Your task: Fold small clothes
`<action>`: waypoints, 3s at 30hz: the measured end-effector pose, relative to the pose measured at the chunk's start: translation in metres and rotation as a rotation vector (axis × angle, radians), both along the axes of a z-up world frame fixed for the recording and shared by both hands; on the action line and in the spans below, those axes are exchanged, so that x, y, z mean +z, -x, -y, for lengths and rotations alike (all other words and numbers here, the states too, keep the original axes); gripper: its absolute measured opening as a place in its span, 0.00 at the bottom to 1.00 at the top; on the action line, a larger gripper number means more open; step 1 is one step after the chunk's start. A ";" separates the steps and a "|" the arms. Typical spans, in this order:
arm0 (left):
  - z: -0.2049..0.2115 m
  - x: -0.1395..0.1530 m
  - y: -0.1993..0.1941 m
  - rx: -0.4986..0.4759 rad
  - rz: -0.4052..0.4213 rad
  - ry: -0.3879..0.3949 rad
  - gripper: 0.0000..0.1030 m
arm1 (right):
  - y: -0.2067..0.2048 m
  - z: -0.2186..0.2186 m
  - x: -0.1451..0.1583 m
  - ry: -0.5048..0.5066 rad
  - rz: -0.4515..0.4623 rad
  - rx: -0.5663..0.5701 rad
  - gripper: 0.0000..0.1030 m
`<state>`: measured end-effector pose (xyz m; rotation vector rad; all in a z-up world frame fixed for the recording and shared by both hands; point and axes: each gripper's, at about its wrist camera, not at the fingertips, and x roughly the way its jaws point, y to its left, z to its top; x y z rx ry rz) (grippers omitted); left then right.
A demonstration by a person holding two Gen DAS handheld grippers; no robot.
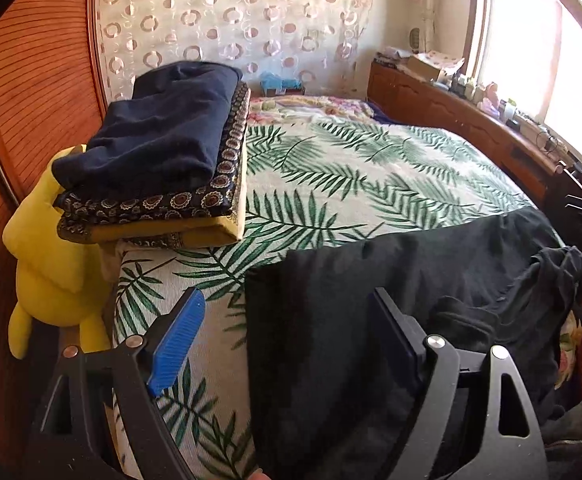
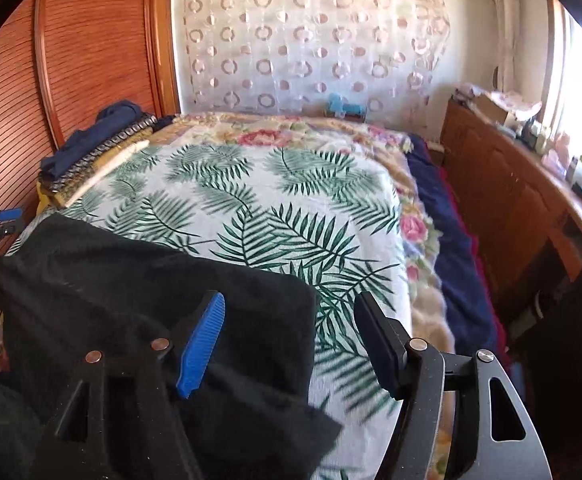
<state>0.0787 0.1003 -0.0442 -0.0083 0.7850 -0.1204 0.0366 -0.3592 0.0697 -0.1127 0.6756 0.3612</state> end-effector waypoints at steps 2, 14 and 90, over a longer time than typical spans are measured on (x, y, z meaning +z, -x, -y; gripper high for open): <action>-0.002 -0.004 -0.008 0.005 -0.022 -0.008 0.81 | -0.014 -0.003 -0.006 0.005 -0.034 0.004 0.67; -0.016 -0.028 -0.049 -0.048 -0.172 0.111 0.66 | -0.065 -0.011 -0.038 0.026 -0.205 0.024 0.67; -0.003 0.063 -0.119 -0.002 0.208 -0.073 0.58 | -0.145 -0.063 -0.036 0.215 0.182 -0.193 0.54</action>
